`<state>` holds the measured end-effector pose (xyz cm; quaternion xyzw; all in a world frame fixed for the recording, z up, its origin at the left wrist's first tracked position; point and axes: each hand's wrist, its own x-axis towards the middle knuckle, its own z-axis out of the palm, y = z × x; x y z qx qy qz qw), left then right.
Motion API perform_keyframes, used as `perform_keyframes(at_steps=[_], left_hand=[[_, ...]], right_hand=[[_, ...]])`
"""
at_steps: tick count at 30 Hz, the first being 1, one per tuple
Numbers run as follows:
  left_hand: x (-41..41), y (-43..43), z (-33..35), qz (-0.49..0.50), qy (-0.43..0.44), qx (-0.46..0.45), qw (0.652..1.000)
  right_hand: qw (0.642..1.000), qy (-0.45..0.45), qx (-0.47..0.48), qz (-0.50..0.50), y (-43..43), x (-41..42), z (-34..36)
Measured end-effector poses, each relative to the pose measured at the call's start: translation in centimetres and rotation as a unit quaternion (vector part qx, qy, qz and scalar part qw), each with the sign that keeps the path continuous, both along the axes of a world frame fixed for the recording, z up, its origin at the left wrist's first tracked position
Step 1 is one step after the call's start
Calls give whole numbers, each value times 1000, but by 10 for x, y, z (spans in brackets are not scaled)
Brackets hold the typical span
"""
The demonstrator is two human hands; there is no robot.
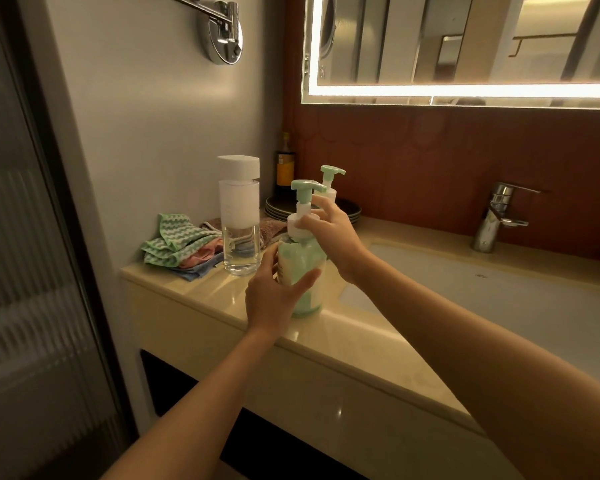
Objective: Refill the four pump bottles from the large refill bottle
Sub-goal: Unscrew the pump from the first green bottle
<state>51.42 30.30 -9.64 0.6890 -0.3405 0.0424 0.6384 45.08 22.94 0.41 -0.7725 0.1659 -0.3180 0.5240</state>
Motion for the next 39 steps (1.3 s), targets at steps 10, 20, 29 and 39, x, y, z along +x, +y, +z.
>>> perform_keyframes(at_steps=[10,20,29,39], left_hand=[[-1,0,0,2,2,6,1000],[-2,1,2,3,4,1,1000],[-3,2,1,-3,9,0,1000],[-5,2,3,2,8,4,1000]], right_hand=[[999,-7,-26,-34,0,1,-1],[988,5,-104,-116,4,10,-4],[1000,-16,-3,-10,0,3,-5],[999,-32,-6,-13,-1,-1,0]])
